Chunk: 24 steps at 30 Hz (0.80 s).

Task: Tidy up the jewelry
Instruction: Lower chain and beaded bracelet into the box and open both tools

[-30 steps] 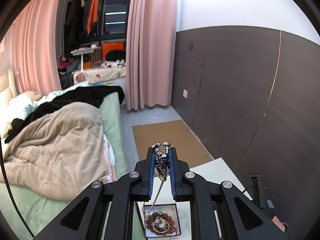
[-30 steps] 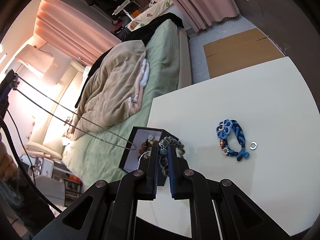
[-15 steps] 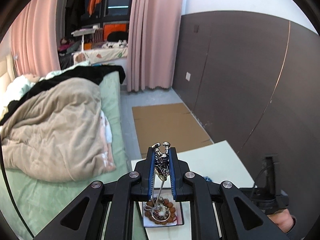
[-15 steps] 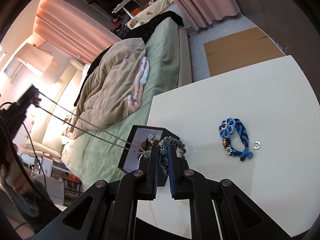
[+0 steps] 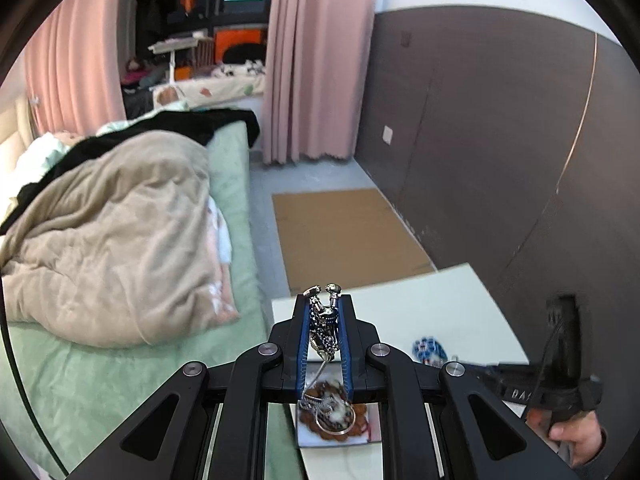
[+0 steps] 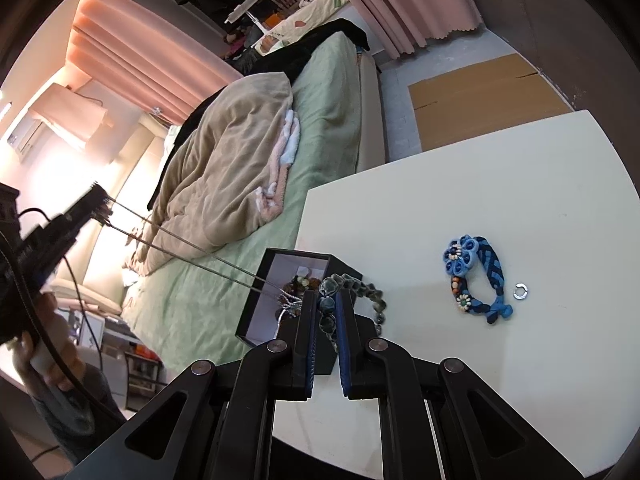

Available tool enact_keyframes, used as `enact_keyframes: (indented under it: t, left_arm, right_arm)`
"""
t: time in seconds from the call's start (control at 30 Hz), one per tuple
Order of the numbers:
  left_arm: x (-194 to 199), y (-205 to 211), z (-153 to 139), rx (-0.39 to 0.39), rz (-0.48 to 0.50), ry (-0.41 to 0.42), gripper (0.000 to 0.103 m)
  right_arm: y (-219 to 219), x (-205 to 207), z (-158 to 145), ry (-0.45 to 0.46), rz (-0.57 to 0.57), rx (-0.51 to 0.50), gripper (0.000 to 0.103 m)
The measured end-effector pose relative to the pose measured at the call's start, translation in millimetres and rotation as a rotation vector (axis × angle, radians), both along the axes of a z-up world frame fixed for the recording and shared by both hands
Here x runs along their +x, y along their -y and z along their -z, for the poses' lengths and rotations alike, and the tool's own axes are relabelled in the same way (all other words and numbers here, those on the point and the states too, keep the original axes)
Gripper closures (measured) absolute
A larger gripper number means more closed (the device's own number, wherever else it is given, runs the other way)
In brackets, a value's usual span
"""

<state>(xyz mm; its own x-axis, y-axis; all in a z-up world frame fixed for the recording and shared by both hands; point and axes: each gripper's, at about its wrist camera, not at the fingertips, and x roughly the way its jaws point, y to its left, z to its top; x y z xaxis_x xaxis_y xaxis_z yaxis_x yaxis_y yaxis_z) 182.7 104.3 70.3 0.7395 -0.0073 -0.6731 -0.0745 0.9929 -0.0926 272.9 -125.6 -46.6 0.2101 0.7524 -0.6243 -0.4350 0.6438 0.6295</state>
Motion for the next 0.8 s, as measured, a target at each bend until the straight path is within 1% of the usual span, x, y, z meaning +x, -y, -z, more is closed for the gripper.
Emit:
enact_keyframes:
  t: [0.07, 0.17, 0.3, 0.33, 0.37, 0.43, 0.47, 0.7, 0.77, 0.8]
  left_arm:
    - [1.9, 2.2, 14.3, -0.017, 0.005, -0.035, 0.089]
    - [4.5, -1.6, 33.7, -0.053, -0.011, -0.085, 0.089]
    - [5.5, -8.1, 52.1, -0.095, -0.02, -0.145, 0.088]
    - [4.9, -9.0, 54.8, -0.093, -0.032, -0.155, 0.087]
    - [3.2, -11.1, 57.6, -0.098, -0.035, -0.164, 0.082]
    - [-0.8, -13.6, 60.2, -0.115, -0.037, -0.165, 0.074]
    - [-4.1, -16.3, 60.5, -0.124, -0.046, -0.163, 0.072]
    - [-21.1, -31.5, 62.9, -0.145, -0.085, -0.167, 0.071]
    - [-28.0, -35.1, 62.6, -0.148, -0.099, -0.164, 0.063]
    - [-30.9, -37.2, 62.1, -0.148, -0.106, -0.158, 0.051]
  right_arm:
    - [-1.4, -1.0, -1.8, 0.005, -0.005, 0.009, 0.092]
    - [-3.9, -2.8, -4.9, 0.012, -0.014, 0.024, 0.092]
    - [-9.3, -5.2, -7.8, 0.019, -0.028, 0.045, 0.092]
    - [-11.7, -6.1, -8.8, 0.019, -0.034, 0.053, 0.092]
    - [-13.7, -6.4, -9.6, 0.018, -0.038, 0.059, 0.092]
    - [-18.9, -7.7, -11.7, 0.021, -0.049, 0.074, 0.092]
    - [-21.2, -8.3, -12.4, 0.022, -0.053, 0.081, 0.092]
    - [-46.0, -13.5, -19.2, 0.031, -0.103, 0.136, 0.092]
    - [-52.9, -15.5, -19.4, 0.031, -0.115, 0.146, 0.092]
    - [-58.6, -16.5, -20.0, 0.031, -0.123, 0.155, 0.092]
